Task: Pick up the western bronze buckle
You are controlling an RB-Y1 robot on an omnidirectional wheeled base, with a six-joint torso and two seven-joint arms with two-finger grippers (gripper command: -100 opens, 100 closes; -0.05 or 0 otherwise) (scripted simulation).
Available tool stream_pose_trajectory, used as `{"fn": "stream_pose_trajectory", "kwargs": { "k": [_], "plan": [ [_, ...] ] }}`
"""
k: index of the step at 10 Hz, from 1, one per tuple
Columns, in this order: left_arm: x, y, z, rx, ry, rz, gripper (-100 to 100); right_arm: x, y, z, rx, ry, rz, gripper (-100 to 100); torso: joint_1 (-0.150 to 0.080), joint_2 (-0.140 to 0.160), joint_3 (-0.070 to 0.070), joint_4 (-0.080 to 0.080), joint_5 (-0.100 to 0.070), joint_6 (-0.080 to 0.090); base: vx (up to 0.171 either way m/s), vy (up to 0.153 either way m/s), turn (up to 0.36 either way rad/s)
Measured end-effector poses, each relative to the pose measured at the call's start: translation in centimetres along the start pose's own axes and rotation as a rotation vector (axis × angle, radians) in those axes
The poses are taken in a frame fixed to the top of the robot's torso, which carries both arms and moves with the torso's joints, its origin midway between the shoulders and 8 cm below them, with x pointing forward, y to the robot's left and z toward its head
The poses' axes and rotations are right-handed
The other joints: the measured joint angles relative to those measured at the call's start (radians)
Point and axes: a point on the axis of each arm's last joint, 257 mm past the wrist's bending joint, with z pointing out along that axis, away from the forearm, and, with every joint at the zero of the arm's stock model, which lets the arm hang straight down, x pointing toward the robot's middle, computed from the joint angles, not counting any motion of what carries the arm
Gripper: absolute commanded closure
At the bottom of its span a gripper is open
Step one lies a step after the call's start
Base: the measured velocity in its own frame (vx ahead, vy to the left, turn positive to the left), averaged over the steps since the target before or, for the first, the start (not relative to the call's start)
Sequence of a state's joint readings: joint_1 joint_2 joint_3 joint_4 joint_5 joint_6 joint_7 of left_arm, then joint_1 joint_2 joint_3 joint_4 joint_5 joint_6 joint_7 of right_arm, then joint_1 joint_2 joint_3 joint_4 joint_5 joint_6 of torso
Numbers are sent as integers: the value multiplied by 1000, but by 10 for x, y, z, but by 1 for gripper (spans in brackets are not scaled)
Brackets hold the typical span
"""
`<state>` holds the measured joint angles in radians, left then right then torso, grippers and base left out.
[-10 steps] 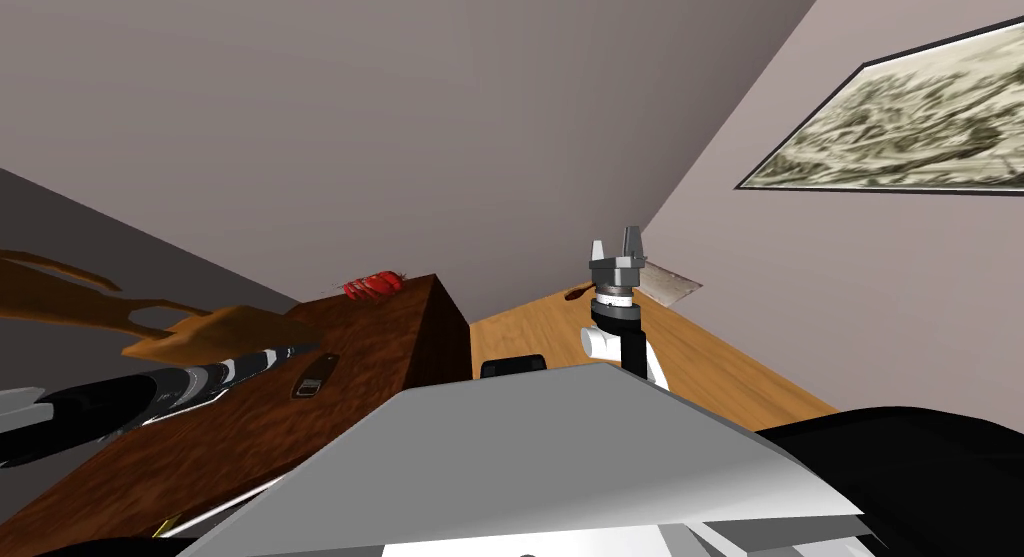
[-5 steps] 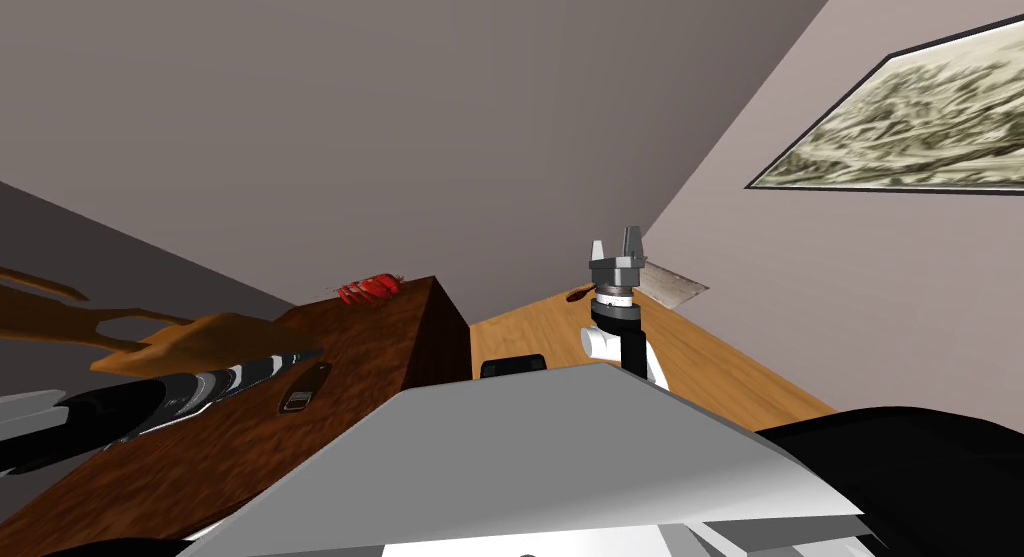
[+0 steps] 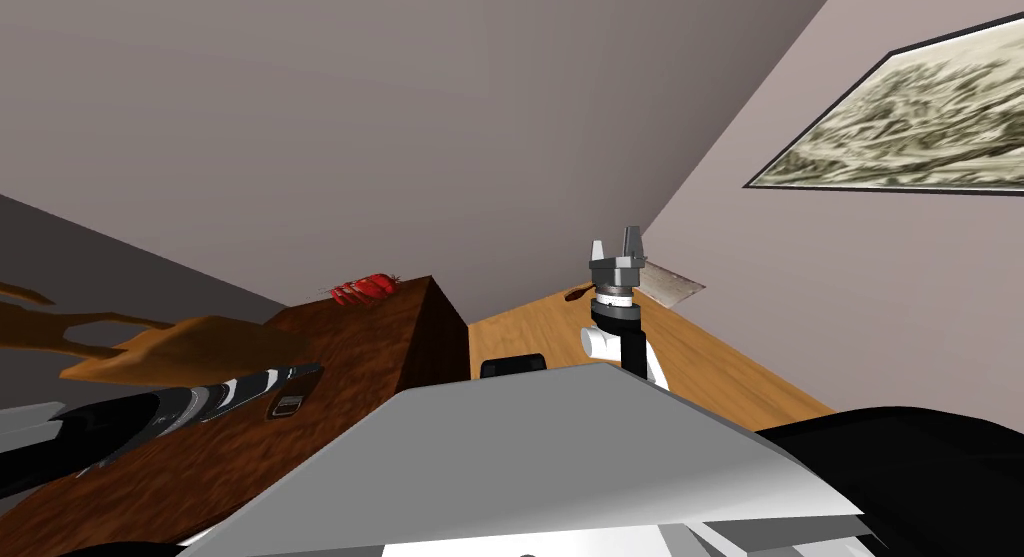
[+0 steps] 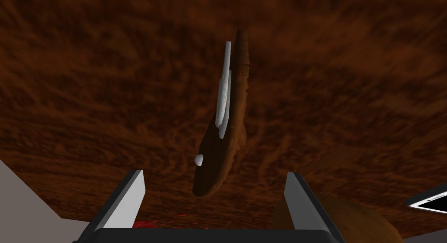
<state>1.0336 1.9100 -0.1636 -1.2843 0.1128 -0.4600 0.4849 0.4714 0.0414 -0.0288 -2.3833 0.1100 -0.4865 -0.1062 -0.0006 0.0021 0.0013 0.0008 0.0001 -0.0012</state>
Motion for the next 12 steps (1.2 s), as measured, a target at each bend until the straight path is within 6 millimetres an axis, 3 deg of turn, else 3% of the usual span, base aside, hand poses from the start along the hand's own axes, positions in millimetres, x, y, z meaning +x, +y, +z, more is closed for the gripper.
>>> {"fn": "stream_pose_trajectory", "kwargs": {
  "k": [3,4,5,12],
  "plan": [
    [4,3,0,-10,22,14,-100,0,0,0,0,0,0,0,1,0,0,0,0,0,-18,-10,-16],
    [5,3,-1,-11,26,16,0,0,0,0,0,0,0,0,1,0,0,0,0,0,0,0,0],
    [5,3,-1,-10,26,16,-100,0,0,0,0,0,0,0,2,-1,-1,0,0,0,-46,7,-214],
    [21,30,-3,-54,21,-84,-100,0,0,0,0,0,0,0,4,2,1,1,1,0,-68,12,-157]
  ]
}}
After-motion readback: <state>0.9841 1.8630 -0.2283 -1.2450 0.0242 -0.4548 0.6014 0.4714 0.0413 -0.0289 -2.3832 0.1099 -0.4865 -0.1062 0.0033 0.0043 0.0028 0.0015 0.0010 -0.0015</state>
